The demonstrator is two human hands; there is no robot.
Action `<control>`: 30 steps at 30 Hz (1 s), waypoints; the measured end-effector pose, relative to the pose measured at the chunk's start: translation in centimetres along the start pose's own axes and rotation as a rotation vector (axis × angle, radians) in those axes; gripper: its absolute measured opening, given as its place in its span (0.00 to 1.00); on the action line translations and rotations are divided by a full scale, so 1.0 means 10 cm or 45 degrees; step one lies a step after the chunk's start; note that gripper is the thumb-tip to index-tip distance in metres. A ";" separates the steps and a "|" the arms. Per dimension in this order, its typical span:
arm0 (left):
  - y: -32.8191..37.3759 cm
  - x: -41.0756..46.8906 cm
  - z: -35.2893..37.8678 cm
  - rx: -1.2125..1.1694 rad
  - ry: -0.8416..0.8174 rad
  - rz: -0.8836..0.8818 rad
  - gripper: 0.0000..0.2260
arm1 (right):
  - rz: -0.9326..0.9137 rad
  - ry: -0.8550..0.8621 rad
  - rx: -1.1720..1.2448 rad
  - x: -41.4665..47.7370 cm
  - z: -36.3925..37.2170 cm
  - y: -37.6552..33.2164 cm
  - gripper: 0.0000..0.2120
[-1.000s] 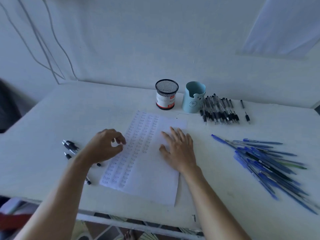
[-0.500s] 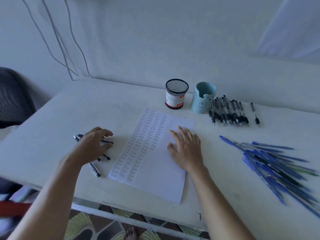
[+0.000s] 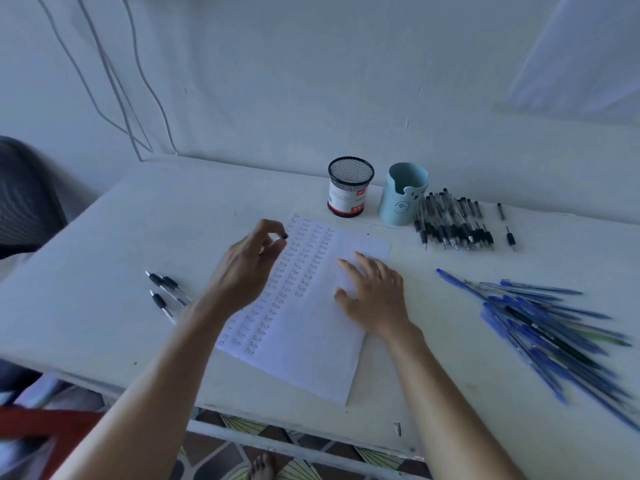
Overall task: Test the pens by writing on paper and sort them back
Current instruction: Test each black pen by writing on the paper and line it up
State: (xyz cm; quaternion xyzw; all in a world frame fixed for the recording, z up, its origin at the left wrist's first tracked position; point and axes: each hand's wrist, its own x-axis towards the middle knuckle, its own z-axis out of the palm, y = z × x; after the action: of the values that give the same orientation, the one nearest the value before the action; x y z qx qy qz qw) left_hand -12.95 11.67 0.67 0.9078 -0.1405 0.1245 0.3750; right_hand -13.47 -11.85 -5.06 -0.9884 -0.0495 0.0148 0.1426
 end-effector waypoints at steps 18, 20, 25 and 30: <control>0.32 0.38 0.51 -1.116 0.191 -0.616 0.08 | -0.011 0.012 -0.019 -0.07 0.04 0.15 0.41; 0.25 0.36 0.53 -1.356 0.254 -0.705 0.12 | -0.011 0.001 -0.044 -0.06 0.05 0.15 0.41; 0.00 0.26 0.61 -1.470 0.183 -0.612 0.22 | -0.011 -0.061 -0.076 -0.05 0.03 0.12 0.39; -0.07 0.17 0.62 -1.104 0.163 -0.518 0.12 | 0.005 -0.056 -0.103 -0.05 0.02 0.11 0.40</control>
State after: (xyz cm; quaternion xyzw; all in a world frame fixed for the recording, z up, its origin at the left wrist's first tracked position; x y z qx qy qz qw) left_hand -10.37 7.41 -3.44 0.6674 0.0245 0.0341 0.7435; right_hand -13.86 -12.89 -5.54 -0.9929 -0.0513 0.0349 0.1012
